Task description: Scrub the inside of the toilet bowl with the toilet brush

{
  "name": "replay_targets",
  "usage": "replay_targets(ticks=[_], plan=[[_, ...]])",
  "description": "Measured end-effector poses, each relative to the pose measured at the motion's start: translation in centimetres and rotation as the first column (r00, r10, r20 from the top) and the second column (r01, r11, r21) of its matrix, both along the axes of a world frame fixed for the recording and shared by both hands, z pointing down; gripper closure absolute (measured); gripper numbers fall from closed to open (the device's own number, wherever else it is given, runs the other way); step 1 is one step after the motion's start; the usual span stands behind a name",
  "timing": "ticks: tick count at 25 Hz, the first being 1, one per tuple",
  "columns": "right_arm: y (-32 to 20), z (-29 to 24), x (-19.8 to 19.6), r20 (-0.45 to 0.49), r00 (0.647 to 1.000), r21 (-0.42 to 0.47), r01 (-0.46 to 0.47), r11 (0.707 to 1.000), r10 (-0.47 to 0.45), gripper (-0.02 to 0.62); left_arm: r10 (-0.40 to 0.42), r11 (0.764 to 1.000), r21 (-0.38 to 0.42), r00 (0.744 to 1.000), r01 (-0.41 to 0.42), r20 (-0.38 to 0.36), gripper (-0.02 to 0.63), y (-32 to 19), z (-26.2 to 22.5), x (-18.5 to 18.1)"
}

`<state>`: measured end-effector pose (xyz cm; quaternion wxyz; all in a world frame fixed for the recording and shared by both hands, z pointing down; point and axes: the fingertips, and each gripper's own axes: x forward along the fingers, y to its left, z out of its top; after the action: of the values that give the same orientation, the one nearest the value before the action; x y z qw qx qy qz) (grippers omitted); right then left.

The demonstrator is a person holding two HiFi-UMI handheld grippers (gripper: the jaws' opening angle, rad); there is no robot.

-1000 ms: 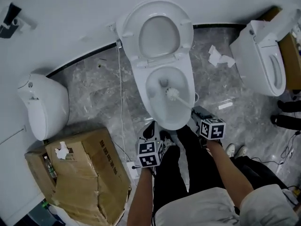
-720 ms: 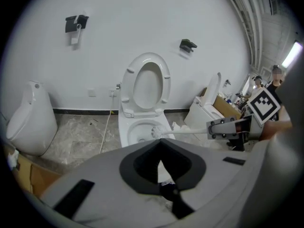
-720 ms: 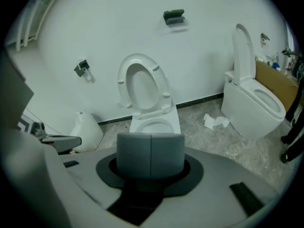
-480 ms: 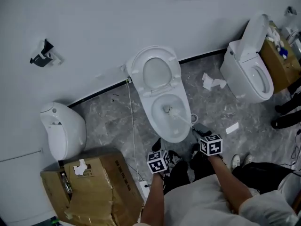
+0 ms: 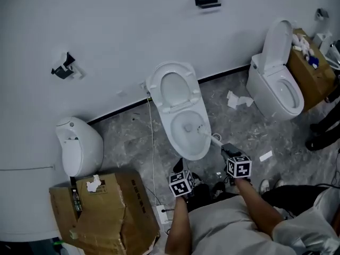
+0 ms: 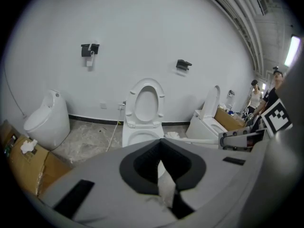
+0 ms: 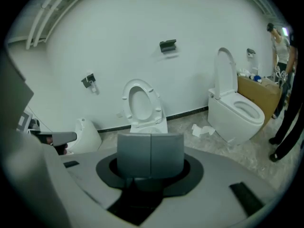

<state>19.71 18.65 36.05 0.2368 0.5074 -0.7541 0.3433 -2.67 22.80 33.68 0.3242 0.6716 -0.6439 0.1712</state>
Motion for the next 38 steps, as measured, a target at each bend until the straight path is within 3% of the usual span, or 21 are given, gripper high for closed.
replay_targets(ticks=[4, 11, 14, 18, 22, 31, 38], plan=[[2.4, -1.0, 0.9, 0.062, 0.998, 0.016, -0.008, 1.000, 0.007, 0.425, 0.013, 1.000, 0.020, 1.000, -0.013, 0.002, 0.577, 1.3, -1.2, 0.4], [4.0, -1.1, 3.0, -0.031, 0.999, 0.030, 0.035, 0.999, -0.034, 0.425, 0.004, 1.000, 0.031, 0.999, -0.005, 0.048, 0.577, 3.0, -2.2, 0.9], [5.1, -1.3, 3.6, -0.067, 0.996, 0.038, 0.062, 0.997, -0.060, 0.426, 0.008, 1.000, 0.028, 0.999, -0.009, 0.034, 0.577, 4.0, -1.9, 2.0], [5.9, -1.2, 3.5, -0.073, 0.996, 0.055, 0.061, 0.997, -0.057, 0.425, 0.039, 0.999, 0.031, 0.999, -0.039, 0.019, 0.577, 4.7, -1.5, 3.3], [6.0, -1.8, 2.3, -0.089, 0.992, 0.060, 0.093, 0.994, -0.087, 0.425, 0.032, 0.999, 0.034, 0.999, -0.032, 0.023, 0.577, 5.0, -2.2, 2.7], [7.0, -1.1, 3.3, -0.157, 0.981, 0.033, 0.124, 0.992, -0.117, 0.426, 0.020, 0.999, 0.050, 0.999, -0.022, 0.047, 0.577, 6.1, -2.7, 3.0], [7.7, -0.9, 3.4, -0.156, 0.979, 0.026, 0.137, 0.990, -0.131, 0.426, 0.010, 0.999, 0.042, 0.998, -0.013, 0.056, 0.577, 7.1, -2.7, 3.4]])
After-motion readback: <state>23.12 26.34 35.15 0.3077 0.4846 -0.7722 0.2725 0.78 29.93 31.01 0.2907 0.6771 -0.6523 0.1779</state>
